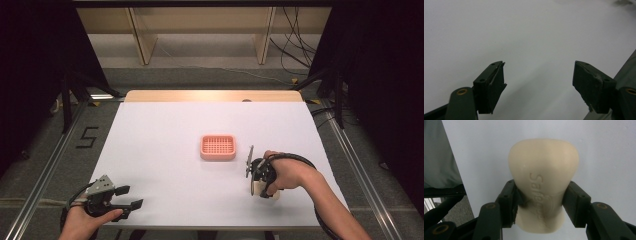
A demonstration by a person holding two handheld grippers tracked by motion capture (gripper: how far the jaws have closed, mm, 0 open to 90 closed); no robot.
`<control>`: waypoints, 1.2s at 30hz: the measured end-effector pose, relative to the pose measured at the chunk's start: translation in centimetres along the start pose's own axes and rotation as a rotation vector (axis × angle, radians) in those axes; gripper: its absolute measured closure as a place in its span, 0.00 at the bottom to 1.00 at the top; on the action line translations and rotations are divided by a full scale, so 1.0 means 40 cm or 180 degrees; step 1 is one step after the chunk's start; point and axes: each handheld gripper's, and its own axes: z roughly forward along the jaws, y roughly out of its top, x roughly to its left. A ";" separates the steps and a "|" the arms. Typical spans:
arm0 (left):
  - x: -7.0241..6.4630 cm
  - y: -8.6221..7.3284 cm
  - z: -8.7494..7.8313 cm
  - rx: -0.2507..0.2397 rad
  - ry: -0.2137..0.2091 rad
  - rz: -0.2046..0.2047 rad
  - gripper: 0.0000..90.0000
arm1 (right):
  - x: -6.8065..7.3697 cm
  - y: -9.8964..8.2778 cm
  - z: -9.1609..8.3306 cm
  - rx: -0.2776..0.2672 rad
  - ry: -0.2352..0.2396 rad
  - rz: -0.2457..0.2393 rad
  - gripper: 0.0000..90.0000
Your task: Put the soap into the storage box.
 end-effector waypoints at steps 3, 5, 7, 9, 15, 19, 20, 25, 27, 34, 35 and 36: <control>-0.002 0.003 0.001 0.0003 -0.0021 0.0003 0.28 | 0.003 0.000 -0.001 0.0099 -0.0002 0.0124 0.56; -0.003 0.000 0.005 0.0017 0.0031 -0.0013 0.28 | 0.002 0.002 -0.003 0.0088 0.0008 0.0088 0.56; -0.004 -0.001 0.000 0.0011 -0.0023 -0.0034 0.28 | 0.009 0.004 -0.009 0.0106 0.0036 0.0211 0.56; -0.001 -0.002 -0.004 0.0008 -0.0028 0.0020 0.28 | -0.001 0.006 -0.006 0.0027 -0.0014 0.0003 0.56; -0.003 -0.007 -0.013 -0.0053 -0.0027 0.0011 0.28 | 0.008 0.015 -0.015 0.0110 -0.0012 0.0167 0.56; -0.003 -0.006 -0.013 -0.0035 -0.0032 0.0050 0.28 | 0.008 0.020 -0.017 0.0027 -0.0009 0.0114 0.56; -0.004 -0.005 -0.013 -0.0041 -0.0019 0.0038 0.28 | 0.007 0.019 -0.017 0.0029 -0.0008 0.0109 0.56; -0.003 -0.005 -0.012 -0.0035 -0.0026 0.0006 0.28 | 0.006 0.017 -0.021 0.0113 -0.0041 0.0261 0.56; -0.001 -0.005 -0.010 -0.0039 -0.0008 0.0038 0.28 | -0.002 0.019 -0.022 0.0093 -0.0010 0.0204 0.56; -0.002 -0.005 -0.011 -0.0046 -0.0026 0.0007 0.28 | -0.013 0.024 -0.023 0.0090 -0.0034 0.0245 0.56; -0.002 -0.005 -0.011 -0.0046 -0.0026 0.0005 0.28 | -0.015 0.025 -0.021 0.0051 -0.0037 0.0189 0.56; -0.002 -0.005 -0.012 -0.0048 -0.0028 0.0006 0.28 | -0.015 0.023 -0.021 0.0075 -0.0049 0.0261 0.56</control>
